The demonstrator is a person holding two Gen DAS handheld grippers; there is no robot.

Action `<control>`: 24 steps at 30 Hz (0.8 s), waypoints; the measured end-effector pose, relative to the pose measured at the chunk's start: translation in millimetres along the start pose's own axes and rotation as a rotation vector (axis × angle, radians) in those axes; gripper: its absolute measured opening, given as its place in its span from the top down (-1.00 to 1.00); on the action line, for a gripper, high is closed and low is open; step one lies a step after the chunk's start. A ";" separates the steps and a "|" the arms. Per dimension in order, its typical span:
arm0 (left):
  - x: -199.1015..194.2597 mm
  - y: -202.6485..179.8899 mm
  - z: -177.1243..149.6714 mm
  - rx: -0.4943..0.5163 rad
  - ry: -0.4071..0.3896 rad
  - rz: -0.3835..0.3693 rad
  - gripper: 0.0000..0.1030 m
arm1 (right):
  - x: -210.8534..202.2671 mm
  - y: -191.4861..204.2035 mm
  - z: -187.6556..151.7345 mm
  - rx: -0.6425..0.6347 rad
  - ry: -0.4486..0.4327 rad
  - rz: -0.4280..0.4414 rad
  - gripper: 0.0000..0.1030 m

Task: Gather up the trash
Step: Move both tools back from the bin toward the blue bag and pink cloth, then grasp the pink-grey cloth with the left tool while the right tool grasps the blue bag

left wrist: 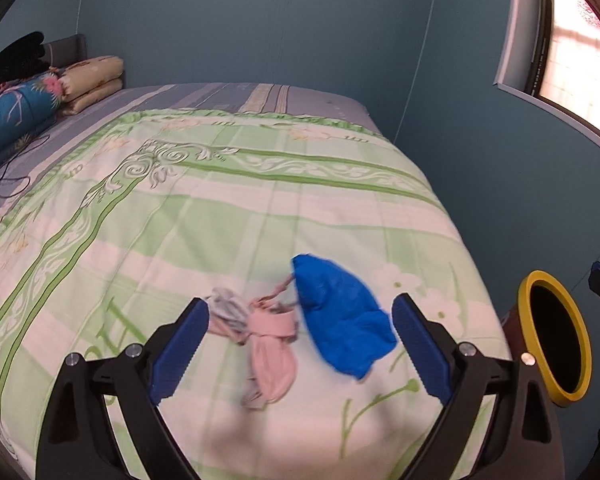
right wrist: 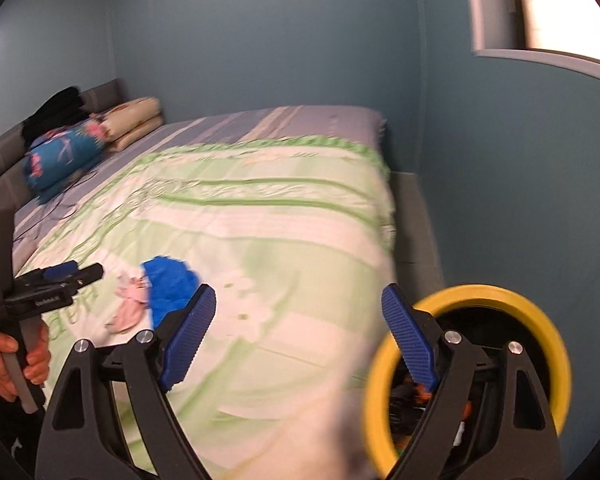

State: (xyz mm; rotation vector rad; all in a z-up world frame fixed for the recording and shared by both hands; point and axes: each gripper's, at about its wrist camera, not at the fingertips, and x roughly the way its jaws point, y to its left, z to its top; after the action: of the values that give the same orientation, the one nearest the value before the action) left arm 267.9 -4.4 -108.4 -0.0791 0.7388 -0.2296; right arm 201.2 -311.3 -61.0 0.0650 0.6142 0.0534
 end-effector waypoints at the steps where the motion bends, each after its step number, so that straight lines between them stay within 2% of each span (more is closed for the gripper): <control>1: 1.9 3.9 -1.2 -0.005 0.005 0.004 -0.74 | 8.3 8.1 2.0 -0.009 0.021 0.029 -0.57; 5: 11.1 23.8 -11.8 -0.015 0.045 0.010 -0.74 | 40.2 35.8 6.2 -0.045 0.106 0.132 -0.57; 10: 28.8 36.6 -24.7 0.000 0.096 0.029 -0.74 | 79.6 69.9 2.2 -0.114 0.202 0.207 -0.57; 18: 56.2 45.1 -35.6 -0.009 0.161 0.035 -0.74 | 141.8 103.2 9.1 -0.134 0.348 0.290 -0.52; 24: 73.2 48.3 -38.9 -0.037 0.194 0.027 -0.73 | 185.5 129.0 17.3 -0.147 0.441 0.313 -0.46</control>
State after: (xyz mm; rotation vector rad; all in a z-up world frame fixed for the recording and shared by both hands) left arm 302.6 25.7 -192.6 -0.0829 0.9369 -0.1992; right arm 358.6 -170.7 -143.4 0.0055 1.0347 0.4243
